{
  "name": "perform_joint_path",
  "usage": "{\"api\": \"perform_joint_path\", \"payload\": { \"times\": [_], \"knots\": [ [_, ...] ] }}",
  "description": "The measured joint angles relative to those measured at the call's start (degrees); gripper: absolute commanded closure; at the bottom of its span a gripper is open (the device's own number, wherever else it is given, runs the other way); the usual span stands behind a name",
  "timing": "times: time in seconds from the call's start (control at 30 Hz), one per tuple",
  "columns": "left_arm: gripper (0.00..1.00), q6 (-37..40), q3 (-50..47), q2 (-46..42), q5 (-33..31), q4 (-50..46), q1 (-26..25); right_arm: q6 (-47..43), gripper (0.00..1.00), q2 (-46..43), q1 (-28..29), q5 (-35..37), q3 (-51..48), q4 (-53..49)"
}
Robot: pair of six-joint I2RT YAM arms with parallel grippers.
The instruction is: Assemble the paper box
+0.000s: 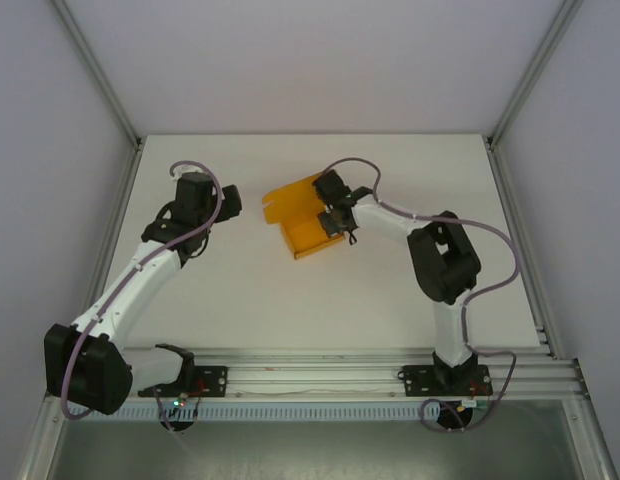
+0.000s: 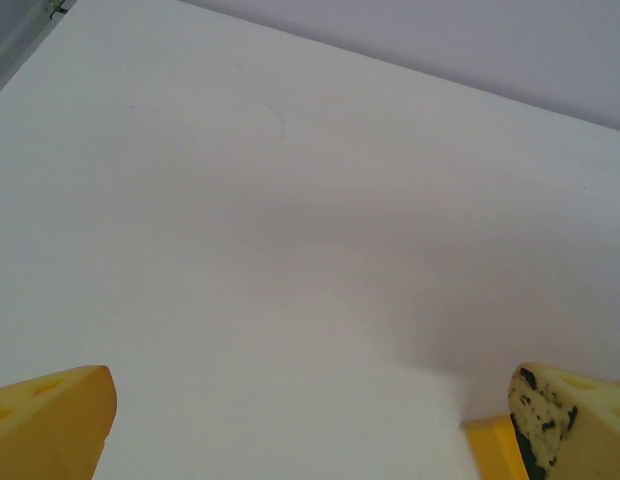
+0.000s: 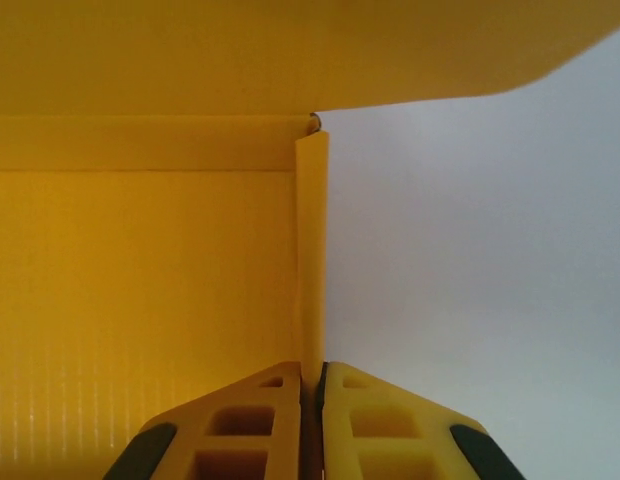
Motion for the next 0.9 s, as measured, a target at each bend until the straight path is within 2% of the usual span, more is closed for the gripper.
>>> {"api": "perform_joint_path", "payload": {
  "times": [0.13,0.23,0.3,0.4,0.43,0.5,0.53,0.7,0.77,0.9],
  "knots": [
    [0.00,0.5,0.0,1.7,3.0,1.5,0.0,17.0,0.88,-4.6,3.7,7.7,-7.1,-1.2],
    [0.00,2.7,0.0,3.9,8.3,3.0,0.0,24.5,0.73,-6.3,5.9,8.8,-10.6,-2.1],
    [0.00,4.8,0.0,5.4,12.9,4.5,0.0,27.5,0.68,-7.4,6.7,8.7,-12.4,-1.9],
    [0.00,9.4,0.0,7.5,21.1,7.2,0.0,28.9,0.45,-9.9,6.9,8.6,-14.1,-1.6],
    [0.00,11.3,0.0,8.3,24.1,8.0,0.0,28.5,0.30,-10.9,6.8,8.6,-14.2,-1.6],
    [0.00,15.5,0.1,9.6,29.2,8.4,0.0,26.3,0.06,-13.2,6.7,8.8,-14.1,-1.3],
    [0.00,18.3,0.3,10.5,31.8,8.4,0.0,24.1,0.00,-14.8,6.6,8.8,-14.1,-1.1],
    [0.00,31.3,6.0,16.7,40.2,4.4,0.0,4.8,0.00,-24.3,3.3,6.5,-15.8,3.2],
    [0.00,37.0,11.3,20.3,42.7,0.6,0.0,-3.7,0.00,-27.1,-0.3,2.4,-16.0,4.6],
    [0.02,48.0,23.4,28.2,46.6,-8.9,0.0,-18.8,0.00,-28.0,-9.2,-10.6,-14.0,5.4]
  ]
}}
